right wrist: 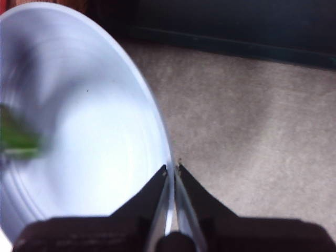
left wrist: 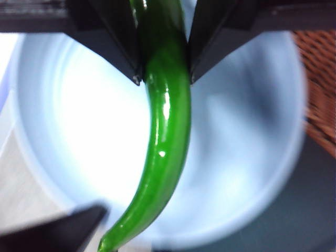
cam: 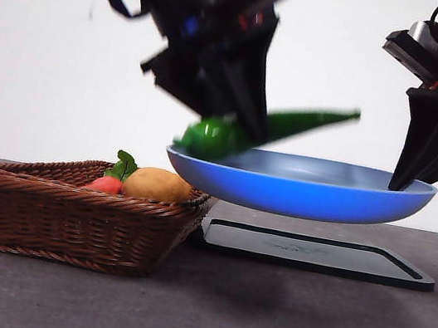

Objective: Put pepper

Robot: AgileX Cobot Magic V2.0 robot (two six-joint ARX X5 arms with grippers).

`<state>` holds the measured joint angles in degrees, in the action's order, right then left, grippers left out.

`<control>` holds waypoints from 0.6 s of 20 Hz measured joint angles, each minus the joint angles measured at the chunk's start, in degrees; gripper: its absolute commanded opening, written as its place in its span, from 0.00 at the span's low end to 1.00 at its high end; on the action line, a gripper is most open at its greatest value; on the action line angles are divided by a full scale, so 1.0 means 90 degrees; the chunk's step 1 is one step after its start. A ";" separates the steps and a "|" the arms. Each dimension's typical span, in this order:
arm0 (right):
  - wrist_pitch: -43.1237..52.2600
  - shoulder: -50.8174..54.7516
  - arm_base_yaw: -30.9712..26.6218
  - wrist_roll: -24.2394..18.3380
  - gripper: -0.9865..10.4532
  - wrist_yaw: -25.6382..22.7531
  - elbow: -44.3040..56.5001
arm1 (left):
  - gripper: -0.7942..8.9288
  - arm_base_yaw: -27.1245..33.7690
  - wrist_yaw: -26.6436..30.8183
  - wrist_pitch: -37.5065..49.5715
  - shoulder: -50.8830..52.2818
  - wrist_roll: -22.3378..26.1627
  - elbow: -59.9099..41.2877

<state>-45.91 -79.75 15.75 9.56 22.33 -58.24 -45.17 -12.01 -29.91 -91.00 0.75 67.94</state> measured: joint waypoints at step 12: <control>-0.0131 0.0000 0.0372 0.0061 0.09 -0.0019 0.0000 | 0.31 0.0000 0.0000 -0.0112 -0.0306 -0.0041 0.0000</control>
<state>-47.09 -79.75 19.09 10.11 22.15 -58.24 -45.17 -12.01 -30.92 -93.76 0.38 67.94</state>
